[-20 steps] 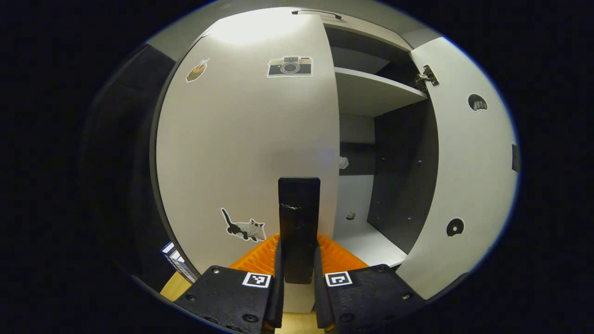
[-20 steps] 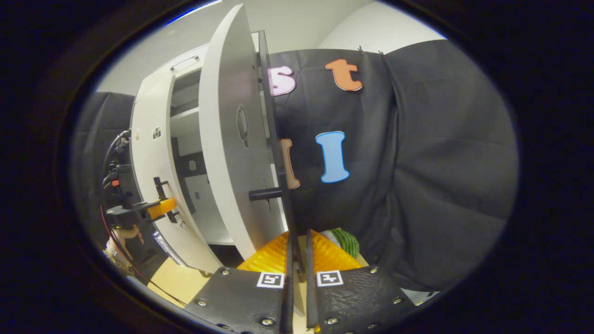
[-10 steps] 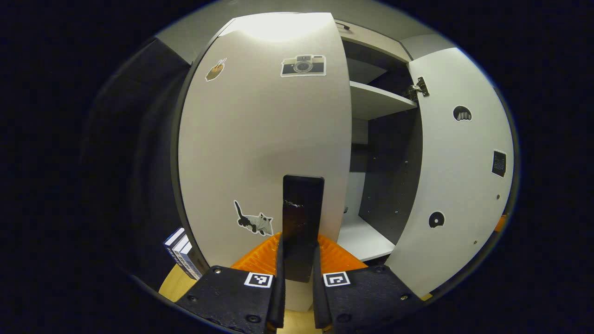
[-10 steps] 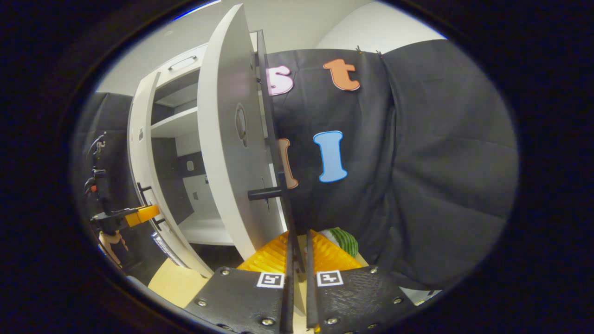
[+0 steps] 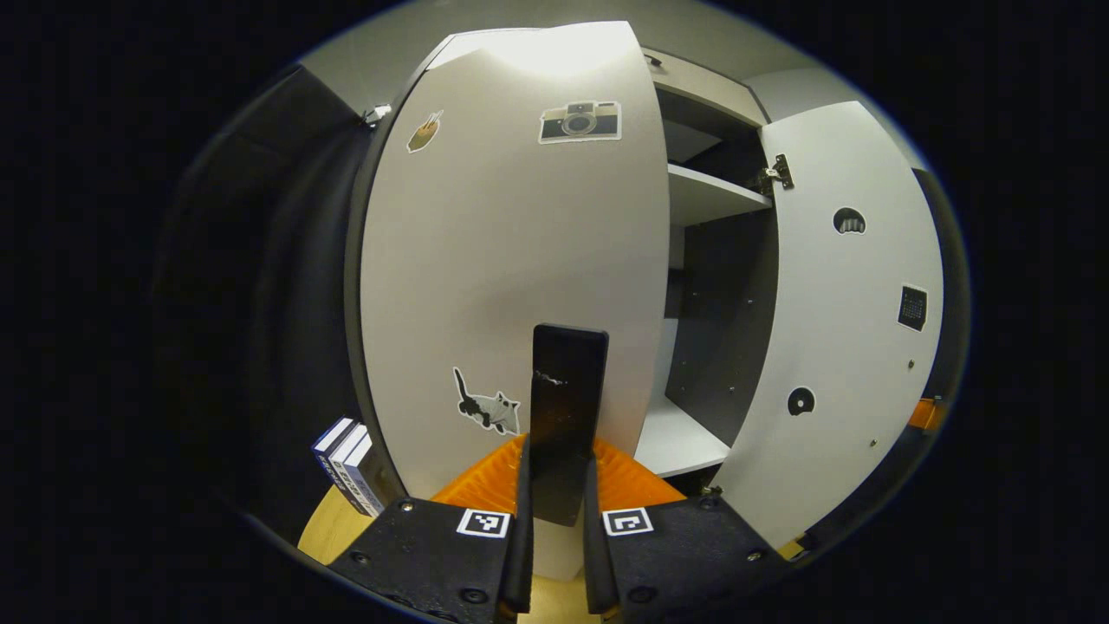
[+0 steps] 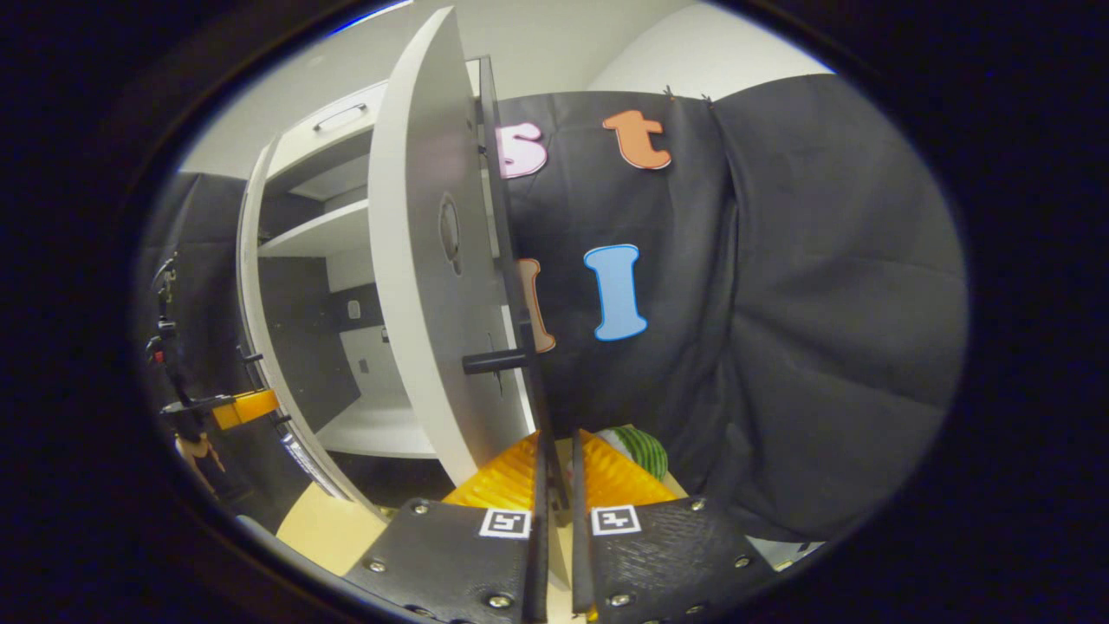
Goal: Open the right door of the double-door shoe cabinet with the right hand, and open the left door with the left hand.
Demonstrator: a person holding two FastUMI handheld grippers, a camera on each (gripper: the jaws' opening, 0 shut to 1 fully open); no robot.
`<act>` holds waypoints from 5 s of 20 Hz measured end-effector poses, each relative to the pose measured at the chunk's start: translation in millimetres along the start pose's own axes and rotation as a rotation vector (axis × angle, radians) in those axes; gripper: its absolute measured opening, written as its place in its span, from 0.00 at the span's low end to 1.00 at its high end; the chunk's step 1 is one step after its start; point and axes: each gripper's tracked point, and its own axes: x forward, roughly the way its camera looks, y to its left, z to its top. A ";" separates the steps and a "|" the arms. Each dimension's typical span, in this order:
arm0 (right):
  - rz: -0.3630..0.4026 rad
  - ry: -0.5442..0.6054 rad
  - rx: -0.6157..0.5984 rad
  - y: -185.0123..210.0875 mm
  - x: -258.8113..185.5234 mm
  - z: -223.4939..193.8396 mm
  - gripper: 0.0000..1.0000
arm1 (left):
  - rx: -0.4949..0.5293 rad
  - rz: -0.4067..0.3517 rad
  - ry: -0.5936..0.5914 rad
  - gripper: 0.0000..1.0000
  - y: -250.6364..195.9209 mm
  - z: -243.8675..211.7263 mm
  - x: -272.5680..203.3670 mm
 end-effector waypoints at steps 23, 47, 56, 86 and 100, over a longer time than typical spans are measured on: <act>-0.009 -0.002 0.011 -1.8 0.0 -2.7 0.11 | -0.013 0.024 0.034 0.22 33.7 -3.0 -50.6; 0.019 -0.018 0.040 -3.9 0.5 -4.5 0.11 | 0.001 0.114 0.057 0.13 68.7 -2.8 -80.0; 0.040 -0.025 0.064 -5.2 0.9 -5.1 0.11 | -0.018 0.156 0.060 0.12 78.2 -2.4 -85.0; 0.041 -0.002 0.063 -5.6 -0.6 -20.0 0.11 | -0.042 0.267 0.029 0.00 172.8 0.8 -115.8; 0.013 -0.004 0.059 -4.7 -9.1 -23.0 0.11 | -0.023 0.207 0.007 0.00 184.2 1.8 -115.5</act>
